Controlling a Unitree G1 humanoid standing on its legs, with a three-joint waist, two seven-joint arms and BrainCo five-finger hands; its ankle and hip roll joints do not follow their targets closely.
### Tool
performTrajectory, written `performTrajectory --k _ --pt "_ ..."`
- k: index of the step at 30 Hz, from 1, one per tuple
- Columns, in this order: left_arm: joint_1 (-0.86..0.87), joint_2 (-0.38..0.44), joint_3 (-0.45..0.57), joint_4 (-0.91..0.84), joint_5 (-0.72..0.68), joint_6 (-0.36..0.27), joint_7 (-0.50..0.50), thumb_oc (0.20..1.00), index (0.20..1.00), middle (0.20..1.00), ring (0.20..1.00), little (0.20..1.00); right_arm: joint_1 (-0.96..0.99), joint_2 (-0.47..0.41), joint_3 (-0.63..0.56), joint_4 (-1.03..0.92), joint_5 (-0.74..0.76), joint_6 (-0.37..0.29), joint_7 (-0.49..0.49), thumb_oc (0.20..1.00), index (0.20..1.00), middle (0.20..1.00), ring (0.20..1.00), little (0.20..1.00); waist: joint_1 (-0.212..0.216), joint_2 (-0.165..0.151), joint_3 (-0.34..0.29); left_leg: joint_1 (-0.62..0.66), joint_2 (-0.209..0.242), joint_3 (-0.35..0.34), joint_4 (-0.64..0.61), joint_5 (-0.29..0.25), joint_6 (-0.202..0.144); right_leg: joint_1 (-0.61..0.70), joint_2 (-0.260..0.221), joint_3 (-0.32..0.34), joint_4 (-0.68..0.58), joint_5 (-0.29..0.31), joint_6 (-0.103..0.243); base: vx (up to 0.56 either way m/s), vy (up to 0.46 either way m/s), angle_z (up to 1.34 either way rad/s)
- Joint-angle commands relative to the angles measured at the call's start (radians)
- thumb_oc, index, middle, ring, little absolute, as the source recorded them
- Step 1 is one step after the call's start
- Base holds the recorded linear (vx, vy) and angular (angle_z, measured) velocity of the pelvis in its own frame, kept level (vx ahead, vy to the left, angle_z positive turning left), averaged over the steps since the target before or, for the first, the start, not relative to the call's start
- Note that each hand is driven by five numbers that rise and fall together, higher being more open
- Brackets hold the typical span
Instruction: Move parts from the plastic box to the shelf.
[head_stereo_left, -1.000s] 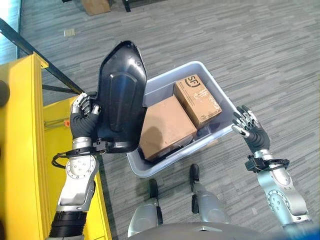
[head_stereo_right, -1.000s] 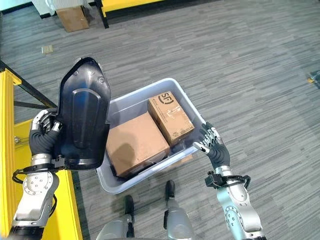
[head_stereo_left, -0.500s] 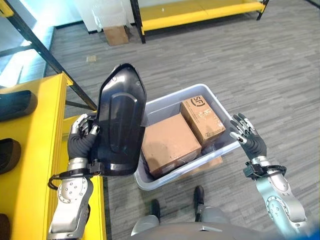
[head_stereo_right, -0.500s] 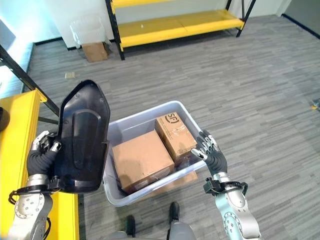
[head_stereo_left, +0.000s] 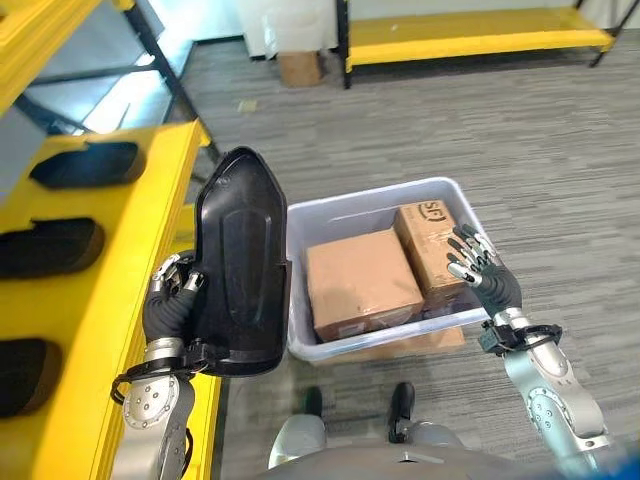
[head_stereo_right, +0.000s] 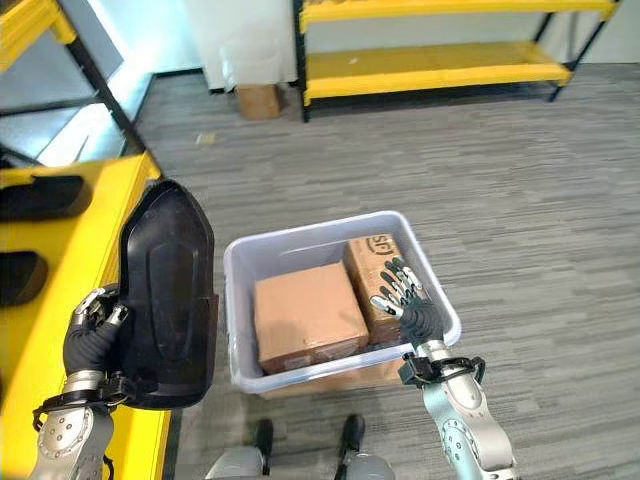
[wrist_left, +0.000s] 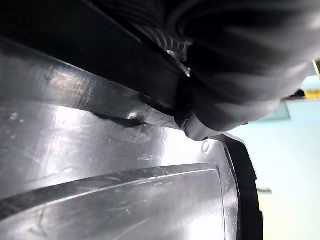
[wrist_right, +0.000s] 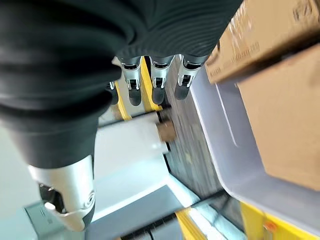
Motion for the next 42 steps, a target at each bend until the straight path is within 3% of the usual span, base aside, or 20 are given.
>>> performTrajectory --k 1,3,5,8,10,11,12,13,16,20,33,36,38,39,40,41,42 --pt "-0.055 0.051 0.041 -0.06 -0.019 -0.068 -0.003 0.2 0.2 0.2 0.2 0.2 -0.081 0.004 -0.037 -0.056 0.017 -0.073 0.005 1.0 1.0 1.0 1.0 1.0 -0.039 -0.042 -0.007 0.018 0.002 0.2 0.288 -0.027 0.026 0.031 -0.051 -0.022 0.045 -0.169 0.046 0.01 -0.117 0.78" --pt "-0.051 0.043 0.036 -0.063 -0.013 -0.065 -0.017 0.2 0.2 0.2 0.2 0.2 -0.042 0.013 -0.051 -0.06 0.023 -0.067 0.019 1.0 1.0 1.0 1.0 1.0 -0.058 -0.039 -0.017 0.089 0.031 0.25 0.354 -0.055 0.026 0.019 -0.05 -0.078 0.082 -0.2 0.024 -0.02 -0.098 0.75" --pt "-0.061 0.047 0.032 -0.066 -0.007 -0.058 -0.025 0.2 0.2 0.2 0.2 0.2 0.011 0.027 -0.079 -0.054 0.031 -0.061 0.022 1.0 1.0 1.0 1.0 1.0 -0.091 -0.03 -0.031 0.178 0.069 0.289 0.355 -0.045 0.018 -0.009 -0.06 -0.142 0.129 -0.222 0.009 -0.05 -0.007 0.97" --pt "-0.078 0.065 0.019 -0.083 0.008 -0.054 -0.039 0.2 0.2 0.2 0.2 0.2 0.083 0.041 -0.129 -0.056 0.047 -0.056 0.026 1.0 1.0 1.0 1.0 1.0 -0.153 0.002 -0.038 0.294 0.131 0.313 0.242 0.009 -0.005 -0.063 -0.1 -0.221 0.215 -0.243 0.009 -0.1 0.128 1.31" --pt "-0.086 0.073 0.006 -0.093 0.019 -0.055 -0.046 0.2 0.2 0.2 0.2 0.2 0.101 0.044 -0.158 -0.064 0.05 -0.062 0.016 1.0 1.0 1.0 1.0 1.0 -0.179 0.029 -0.041 0.323 0.128 0.329 0.11 0.028 -0.018 -0.092 -0.137 -0.262 0.271 -0.244 0.022 -0.15 0.2 1.58" --pt "-0.097 0.079 0.0 -0.097 0.02 -0.055 -0.047 0.2 0.2 0.2 0.2 0.2 0.106 0.048 -0.174 -0.07 0.05 -0.068 0.01 1.0 1.0 1.0 1.0 1.0 -0.194 0.033 -0.04 0.323 0.137 0.377 0.08 0.021 -0.023 -0.102 -0.166 -0.282 0.284 -0.231 0.026 -0.12 0.155 1.34" --pt "-0.099 0.078 -0.001 -0.097 0.021 -0.054 -0.046 0.2 0.2 0.2 0.2 0.2 0.107 0.048 -0.176 -0.071 0.05 -0.067 0.01 1.0 1.0 1.0 1.0 1.0 -0.198 0.034 -0.04 0.324 0.133 0.373 0.072 0.024 -0.021 -0.103 -0.173 -0.287 0.29 -0.231 0.03 -0.12 0.226 1.0" --pt "-0.107 0.087 -0.018 -0.104 0.03 -0.05 -0.057 0.2 0.2 0.2 0.2 0.2 0.11 0.059 -0.182 -0.065 0.066 -0.074 -0.004 1.0 1.0 1.0 1.0 1.0 -0.203 0.043 -0.037 0.321 0.138 0.418 0.006 0.025 -0.03 -0.103 -0.222 -0.324 0.32 -0.213 0.041 -0.07 0.2 0.9" --pt "-0.097 0.103 0.006 -0.119 0.056 -0.053 -0.058 0.2 0.2 0.2 0.2 0.2 0.101 0.063 -0.18 -0.069 0.06 -0.07 0.002 1.0 1.0 1.0 1.0 1.0 -0.184 0.045 -0.031 0.332 0.112 0.414 -0.068 -0.005 -0.019 -0.094 -0.281 -0.363 0.339 -0.167 0.076 -0.11 0.21 0.78" --pt "-0.077 0.102 0.034 -0.121 0.084 -0.055 -0.048 0.2 0.2 0.2 0.2 0.2 0.09 0.07 -0.162 -0.054 0.046 -0.057 0.009 1.0 1.0 1.0 1.0 1.0 -0.145 0.021 -0.028 0.323 0.059 0.395 -0.095 -0.086 0.017 -0.061 -0.335 -0.383 0.314 -0.103 0.12 -0.07 0.152 0.49" --pt "-0.028 0.099 0.092 -0.146 0.112 -0.05 -0.026 0.2 0.2 0.2 0.2 0.2 0.031 0.117 -0.1 -0.034 0.009 -0.031 0.021 1.0 1.0 1.0 1.0 1.0 -0.02 -0.075 -0.007 0.233 -0.09 0.28 0.032 -0.207 0.108 0.09 -0.431 -0.459 0.201 0.077 0.244 -0.07 0.155 0.33" --pt "-0.027 0.106 0.095 -0.144 0.115 -0.049 -0.021 0.2 0.2 0.2 0.2 0.2 0.036 0.135 -0.088 -0.03 0.006 -0.026 0.022 1.0 1.0 1.0 1.0 1.0 -0.017 -0.076 -0.009 0.238 -0.117 0.264 0.027 -0.208 0.124 0.103 -0.447 -0.452 0.196 0.105 0.258 -0.06 0.218 0.46" --pt "-0.033 0.119 0.101 -0.152 0.122 -0.047 -0.011 0.2 0.2 0.2 0.2 0.2 0.03 0.156 -0.06 -0.015 0.008 -0.015 0.026 1.0 1.0 1.0 1.0 1.0 -0.023 -0.065 -0.008 0.262 -0.129 0.254 -0.003 -0.197 0.141 0.087 -0.455 -0.408 0.242 0.114 0.26 -0.07 0.266 0.26" --pt "-0.03 0.127 0.104 -0.151 0.122 -0.048 -0.011 0.2 0.2 0.2 0.2 0.2 0.028 0.158 -0.057 -0.015 0.01 -0.013 0.03 1.0 1.0 1.0 1.0 1.0 -0.031 -0.062 -0.006 0.263 -0.128 0.245 -0.006 -0.196 0.146 0.076 -0.446 -0.362 0.26 0.107 0.258 -0.05 0.197 0.13" --pt "-0.04 0.137 0.092 -0.15 0.121 -0.048 -0.007 0.2 0.2 0.2 0.2 0.2 0.029 0.163 -0.051 -0.015 0.012 -0.012 0.034 1.0 1.0 1.0 1.0 1.0 -0.052 -0.064 0.0 0.268 -0.128 0.225 -0.011 -0.193 0.151 0.028 -0.406 -0.216 0.299 0.09 0.256 -0.04 0.131 0.11" --pt "-0.04 0.142 0.09 -0.145 0.115 -0.051 -0.006 0.2 0.2 0.2 0.2 0.2 0.03 0.163 -0.054 -0.018 0.019 -0.01 0.038 1.0 1.0 1.0 1.0 1.0 -0.06 -0.064 0.002 0.268 -0.129 0.216 -0.013 -0.189 0.155 0.003 -0.375 -0.139 0.312 0.067 0.251 -0.12 0.133 0.03" --pt "-0.046 0.145 0.078 -0.137 0.11 -0.054 -0.008 0.2 0.2 0.2 0.2 0.2 0.033 0.161 -0.054 -0.023 0.024 -0.007 0.046 1.0 1.0 1.0 1.0 1.0 -0.06 -0.068 0.003 0.253 -0.133 0.224 -0.013 -0.163 0.163 -0.037 -0.329 -0.06 0.34 0.039 0.215 -0.13 0.11 0.17"
